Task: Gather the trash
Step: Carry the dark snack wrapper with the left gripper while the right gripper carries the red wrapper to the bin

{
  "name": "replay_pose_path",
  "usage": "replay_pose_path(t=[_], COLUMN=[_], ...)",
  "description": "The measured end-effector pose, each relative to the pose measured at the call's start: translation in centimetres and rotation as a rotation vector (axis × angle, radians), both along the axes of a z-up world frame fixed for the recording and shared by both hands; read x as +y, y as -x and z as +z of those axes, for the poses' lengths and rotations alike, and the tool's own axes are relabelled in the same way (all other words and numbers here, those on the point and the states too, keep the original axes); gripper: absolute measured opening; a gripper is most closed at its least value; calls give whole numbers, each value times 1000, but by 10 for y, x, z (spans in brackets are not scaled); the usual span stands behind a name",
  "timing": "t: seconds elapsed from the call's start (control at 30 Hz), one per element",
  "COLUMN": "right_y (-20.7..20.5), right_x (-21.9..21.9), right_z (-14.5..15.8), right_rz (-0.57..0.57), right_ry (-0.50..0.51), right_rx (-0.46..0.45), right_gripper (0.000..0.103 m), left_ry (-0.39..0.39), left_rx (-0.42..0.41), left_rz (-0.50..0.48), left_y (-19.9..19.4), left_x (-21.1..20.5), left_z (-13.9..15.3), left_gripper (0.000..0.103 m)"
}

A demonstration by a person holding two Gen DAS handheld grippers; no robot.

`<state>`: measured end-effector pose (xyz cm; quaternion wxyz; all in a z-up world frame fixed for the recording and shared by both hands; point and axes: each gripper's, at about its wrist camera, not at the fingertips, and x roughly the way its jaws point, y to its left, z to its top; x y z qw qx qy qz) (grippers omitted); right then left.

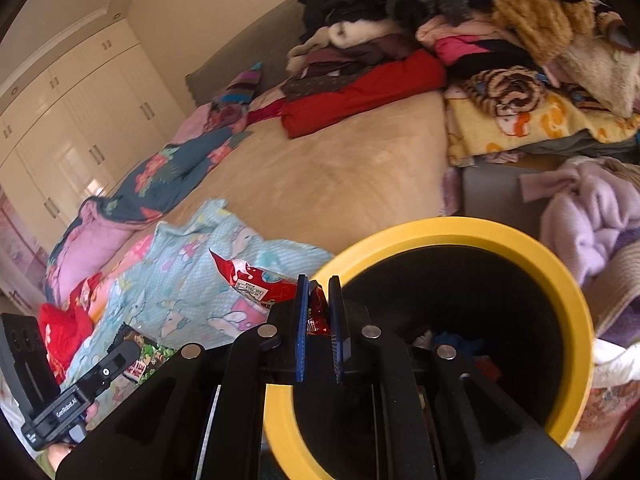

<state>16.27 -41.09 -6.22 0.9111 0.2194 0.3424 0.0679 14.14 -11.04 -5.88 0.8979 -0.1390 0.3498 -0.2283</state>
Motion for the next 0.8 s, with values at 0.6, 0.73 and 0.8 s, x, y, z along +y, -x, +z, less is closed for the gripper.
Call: replay_pose_path(t=[0.6,0.73,0.8], right_y=[26,28,28], right_x=[-77,-82,-85], right_z=[-24,-29,-31], right_rz=[-233,-256,-266], right_ry=[-73,-81,-87], right_rx=[64,81,87], right_gripper=[10,10,10], left_ry=[-61,-79,-85], left_rx=[-25,-24,-24], left_rz=[-164,-197,-213], left_y=[8,9,10], left_x=[-79,-94,-102], left_z=[-1,-4,-6], left_gripper=[11,11,11])
